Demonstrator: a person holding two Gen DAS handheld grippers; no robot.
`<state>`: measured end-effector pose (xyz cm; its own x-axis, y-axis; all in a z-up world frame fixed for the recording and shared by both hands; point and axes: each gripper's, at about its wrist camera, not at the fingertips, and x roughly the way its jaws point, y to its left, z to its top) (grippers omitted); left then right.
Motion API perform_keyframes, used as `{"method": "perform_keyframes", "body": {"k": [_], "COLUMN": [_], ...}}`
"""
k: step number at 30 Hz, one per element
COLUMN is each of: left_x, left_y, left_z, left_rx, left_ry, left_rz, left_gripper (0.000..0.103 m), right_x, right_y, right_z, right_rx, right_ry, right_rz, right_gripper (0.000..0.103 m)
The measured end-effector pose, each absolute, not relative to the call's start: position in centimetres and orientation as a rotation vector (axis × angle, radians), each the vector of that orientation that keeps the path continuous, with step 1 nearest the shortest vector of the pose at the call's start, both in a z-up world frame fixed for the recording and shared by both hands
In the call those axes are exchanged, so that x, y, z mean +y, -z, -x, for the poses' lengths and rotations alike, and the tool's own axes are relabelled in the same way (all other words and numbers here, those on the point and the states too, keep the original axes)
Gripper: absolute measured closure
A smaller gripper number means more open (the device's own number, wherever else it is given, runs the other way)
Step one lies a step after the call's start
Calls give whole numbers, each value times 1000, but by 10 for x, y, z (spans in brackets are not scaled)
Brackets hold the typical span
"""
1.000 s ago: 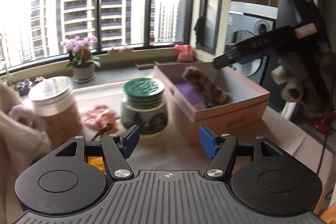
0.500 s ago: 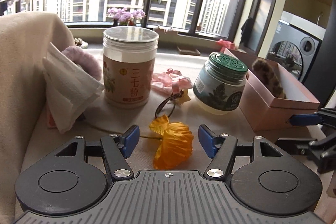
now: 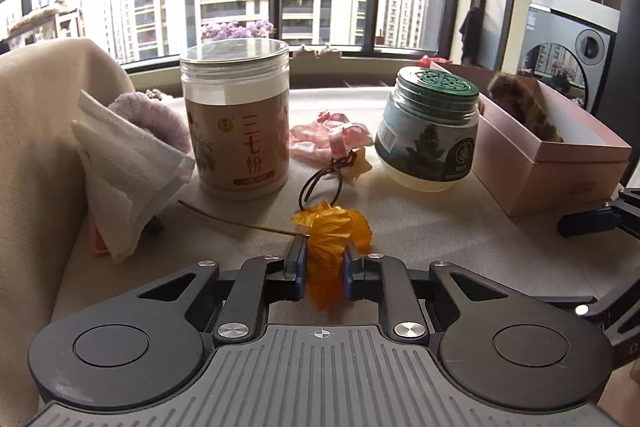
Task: Organize soft objects
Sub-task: 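Grasp the orange artificial flower with the left gripper, then grasp the pink fabric bow with the right gripper while the left gripper holds the flower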
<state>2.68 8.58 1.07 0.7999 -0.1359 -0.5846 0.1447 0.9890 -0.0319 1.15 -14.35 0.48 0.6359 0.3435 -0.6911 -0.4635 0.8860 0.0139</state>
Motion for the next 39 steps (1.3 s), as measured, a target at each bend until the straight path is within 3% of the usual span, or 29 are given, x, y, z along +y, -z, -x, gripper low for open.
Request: {"method": "perform_keyframes", "body": {"k": [22, 24, 26, 37, 39], "left_x": [108, 108, 109, 135, 137], "left_y": [-9, -10, -12, -18, -20], "left_z": [-12, -8, -4, 9, 9], "left_rx": [613, 599, 584, 606, 606], "left_ry": [175, 172, 169, 183, 180], "left_rz": [169, 170, 167, 276, 272], "left_gripper": [89, 89, 89, 90, 90], "right_x": [-132, -130, -124, -70, -50], "right_y": [-12, -16, -27, -141, -144], "right_z": [-29, -31, -33, -63, -80], "right_rx": [853, 866, 866, 748, 767], "right_ry": [-475, -475, -482, -619, -631], "right_rz": [211, 218, 257, 454, 508], "right_gripper": [0, 10, 15, 15, 21]}}
